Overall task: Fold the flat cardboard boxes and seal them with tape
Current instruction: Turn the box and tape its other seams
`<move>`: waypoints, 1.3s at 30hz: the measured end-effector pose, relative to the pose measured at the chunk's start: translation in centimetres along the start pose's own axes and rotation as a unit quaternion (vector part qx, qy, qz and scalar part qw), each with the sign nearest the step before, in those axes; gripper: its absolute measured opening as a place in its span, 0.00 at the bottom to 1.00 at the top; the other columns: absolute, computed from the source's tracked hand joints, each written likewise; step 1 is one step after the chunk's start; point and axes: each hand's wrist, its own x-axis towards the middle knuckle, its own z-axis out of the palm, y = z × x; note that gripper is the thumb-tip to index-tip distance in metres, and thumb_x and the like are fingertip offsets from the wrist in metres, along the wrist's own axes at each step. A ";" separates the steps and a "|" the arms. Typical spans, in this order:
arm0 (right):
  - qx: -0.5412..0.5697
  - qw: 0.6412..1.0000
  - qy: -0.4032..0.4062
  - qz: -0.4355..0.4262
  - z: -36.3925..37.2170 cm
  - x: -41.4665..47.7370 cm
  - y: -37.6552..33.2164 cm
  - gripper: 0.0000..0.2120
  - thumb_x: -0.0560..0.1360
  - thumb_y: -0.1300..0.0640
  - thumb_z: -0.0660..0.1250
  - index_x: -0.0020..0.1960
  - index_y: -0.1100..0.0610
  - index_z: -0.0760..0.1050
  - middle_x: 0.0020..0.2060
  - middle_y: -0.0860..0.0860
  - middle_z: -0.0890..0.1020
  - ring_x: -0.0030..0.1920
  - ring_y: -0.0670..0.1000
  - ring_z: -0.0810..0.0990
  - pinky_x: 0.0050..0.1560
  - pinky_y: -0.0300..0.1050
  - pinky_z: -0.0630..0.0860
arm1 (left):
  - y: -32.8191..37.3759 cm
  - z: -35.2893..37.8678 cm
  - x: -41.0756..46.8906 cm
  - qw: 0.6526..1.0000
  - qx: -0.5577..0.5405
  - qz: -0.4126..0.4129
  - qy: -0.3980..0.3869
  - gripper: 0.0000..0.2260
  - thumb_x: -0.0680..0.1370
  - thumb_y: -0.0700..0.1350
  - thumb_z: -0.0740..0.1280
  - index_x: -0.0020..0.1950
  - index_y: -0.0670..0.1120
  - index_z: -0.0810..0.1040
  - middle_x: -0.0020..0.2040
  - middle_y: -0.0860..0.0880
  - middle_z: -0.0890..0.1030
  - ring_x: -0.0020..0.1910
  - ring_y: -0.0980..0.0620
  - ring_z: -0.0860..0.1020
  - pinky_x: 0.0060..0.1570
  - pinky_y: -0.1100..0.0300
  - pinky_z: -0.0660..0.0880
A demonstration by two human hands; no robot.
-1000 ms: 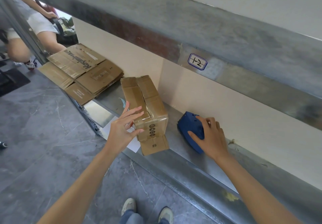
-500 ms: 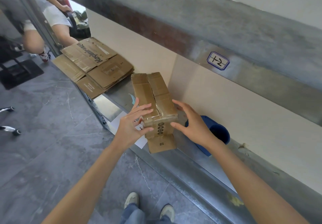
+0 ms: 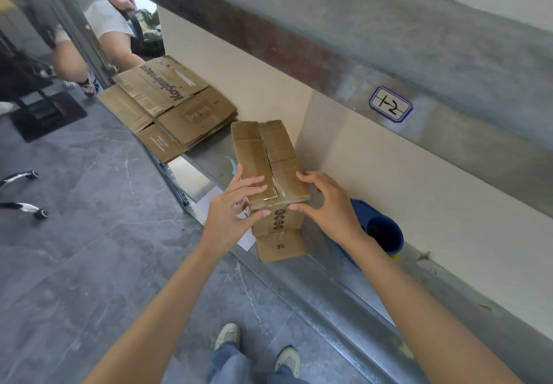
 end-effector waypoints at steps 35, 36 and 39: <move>0.103 0.990 -0.085 0.035 -1.6 -0.7 -0.7 0.27 0.77 0.58 0.69 0.72 0.40 0.68 0.68 0.36 0.71 0.68 0.36 0.69 0.66 0.39 0.68 | 0.4 -0.1 0.1 0.997 -0.065 -0.046 -0.024 0.19 0.81 0.36 0.55 0.66 0.46 0.78 0.70 0.55 0.75 0.79 0.59 0.54 0.71 0.68 0.59; 0.104 0.990 -0.090 0.033 -1.6 -0.8 -0.6 0.30 0.77 0.64 0.66 0.73 0.41 0.68 0.69 0.37 0.71 0.68 0.36 0.69 0.66 0.38 0.67 | 0.3 0.0 0.1 0.997 -0.063 -0.049 -0.023 0.21 0.78 0.35 0.54 0.66 0.46 0.78 0.70 0.56 0.75 0.79 0.59 0.54 0.72 0.69 0.57; 0.128 0.988 -0.063 0.050 -1.3 -0.6 -0.7 0.28 0.78 0.67 0.59 0.72 0.42 0.70 0.68 0.38 0.73 0.67 0.35 0.70 0.66 0.39 0.69 | 0.0 0.2 0.1 0.998 -0.038 -0.043 -0.020 0.25 0.75 0.30 0.53 0.65 0.46 0.79 0.69 0.55 0.77 0.79 0.58 0.54 0.68 0.73 0.60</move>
